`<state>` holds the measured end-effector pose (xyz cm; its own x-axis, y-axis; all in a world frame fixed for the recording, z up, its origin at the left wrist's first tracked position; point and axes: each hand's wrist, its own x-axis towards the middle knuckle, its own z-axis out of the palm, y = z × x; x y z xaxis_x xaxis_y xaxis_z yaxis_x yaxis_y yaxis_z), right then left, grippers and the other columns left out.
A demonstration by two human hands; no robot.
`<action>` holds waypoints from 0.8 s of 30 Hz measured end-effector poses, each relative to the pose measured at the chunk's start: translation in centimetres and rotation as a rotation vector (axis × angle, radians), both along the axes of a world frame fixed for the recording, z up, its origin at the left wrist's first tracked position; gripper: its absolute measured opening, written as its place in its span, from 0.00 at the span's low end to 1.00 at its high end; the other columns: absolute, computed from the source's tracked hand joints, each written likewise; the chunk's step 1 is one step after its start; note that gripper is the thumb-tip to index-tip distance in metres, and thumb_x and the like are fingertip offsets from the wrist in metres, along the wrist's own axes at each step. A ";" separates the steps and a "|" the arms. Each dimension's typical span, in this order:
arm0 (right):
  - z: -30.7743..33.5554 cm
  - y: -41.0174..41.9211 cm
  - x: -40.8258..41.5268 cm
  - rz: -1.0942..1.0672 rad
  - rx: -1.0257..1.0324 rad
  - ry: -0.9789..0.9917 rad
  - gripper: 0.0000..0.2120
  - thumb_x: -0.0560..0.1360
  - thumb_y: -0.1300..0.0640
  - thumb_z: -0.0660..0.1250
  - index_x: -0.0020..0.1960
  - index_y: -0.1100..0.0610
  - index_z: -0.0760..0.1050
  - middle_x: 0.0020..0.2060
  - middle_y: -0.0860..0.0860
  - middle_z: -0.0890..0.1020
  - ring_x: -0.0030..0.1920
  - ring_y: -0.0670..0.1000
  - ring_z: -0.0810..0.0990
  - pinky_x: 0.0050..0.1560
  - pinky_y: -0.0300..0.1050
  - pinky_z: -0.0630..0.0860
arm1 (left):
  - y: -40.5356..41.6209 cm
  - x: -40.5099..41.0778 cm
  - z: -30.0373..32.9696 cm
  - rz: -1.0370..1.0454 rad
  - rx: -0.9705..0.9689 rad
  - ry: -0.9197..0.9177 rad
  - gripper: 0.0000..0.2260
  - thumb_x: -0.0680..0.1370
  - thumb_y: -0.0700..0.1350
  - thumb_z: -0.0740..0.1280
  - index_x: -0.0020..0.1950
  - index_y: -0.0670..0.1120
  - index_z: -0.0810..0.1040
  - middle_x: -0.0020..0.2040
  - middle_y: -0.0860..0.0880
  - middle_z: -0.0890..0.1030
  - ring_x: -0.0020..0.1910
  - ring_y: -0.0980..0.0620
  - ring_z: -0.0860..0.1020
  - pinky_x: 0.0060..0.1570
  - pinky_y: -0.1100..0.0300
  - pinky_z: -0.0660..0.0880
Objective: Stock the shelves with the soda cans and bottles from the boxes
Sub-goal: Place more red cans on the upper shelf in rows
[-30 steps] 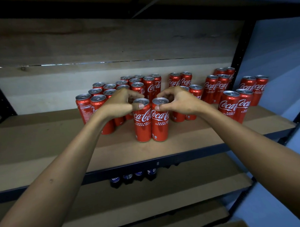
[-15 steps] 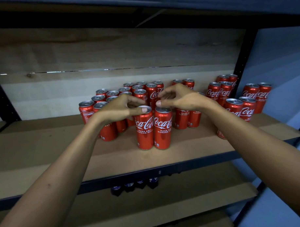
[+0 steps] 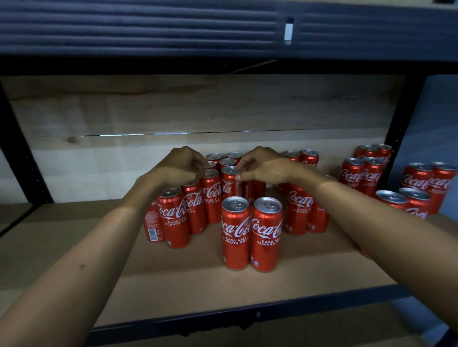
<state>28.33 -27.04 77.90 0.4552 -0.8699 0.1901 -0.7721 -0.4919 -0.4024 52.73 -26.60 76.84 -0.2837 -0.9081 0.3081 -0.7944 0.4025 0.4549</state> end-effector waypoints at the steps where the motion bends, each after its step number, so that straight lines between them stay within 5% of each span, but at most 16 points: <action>1: 0.0 -0.6 0.7 0.012 -0.005 0.016 0.13 0.74 0.50 0.73 0.57 0.53 0.81 0.53 0.47 0.83 0.52 0.46 0.80 0.52 0.42 0.77 | -0.3 0.2 0.1 0.009 -0.025 -0.055 0.15 0.74 0.38 0.71 0.60 0.45 0.82 0.56 0.48 0.84 0.53 0.53 0.80 0.53 0.59 0.77; 9: -1.1 -5.1 2.5 0.020 -0.065 0.250 0.18 0.74 0.51 0.71 0.62 0.54 0.76 0.57 0.49 0.78 0.53 0.50 0.76 0.46 0.41 0.71 | -3.3 -0.9 -0.2 -0.022 0.018 -0.228 0.20 0.74 0.55 0.71 0.62 0.47 0.80 0.61 0.49 0.81 0.57 0.51 0.79 0.56 0.54 0.77; 17: -2.3 -6.2 2.6 0.040 -0.069 0.165 0.20 0.74 0.49 0.72 0.60 0.59 0.78 0.63 0.54 0.78 0.54 0.49 0.75 0.53 0.46 0.75 | -5.5 -2.3 -1.4 -0.025 0.022 -0.313 0.20 0.68 0.52 0.77 0.57 0.48 0.78 0.56 0.47 0.78 0.51 0.49 0.76 0.44 0.58 0.70; 24: -2.5 -6.2 2.6 0.060 -0.061 0.110 0.16 0.74 0.52 0.73 0.57 0.60 0.78 0.65 0.54 0.77 0.53 0.45 0.72 0.49 0.42 0.70 | -5.5 -2.2 -1.7 -0.038 0.020 -0.265 0.21 0.67 0.53 0.77 0.57 0.49 0.79 0.57 0.49 0.79 0.54 0.48 0.77 0.52 0.52 0.76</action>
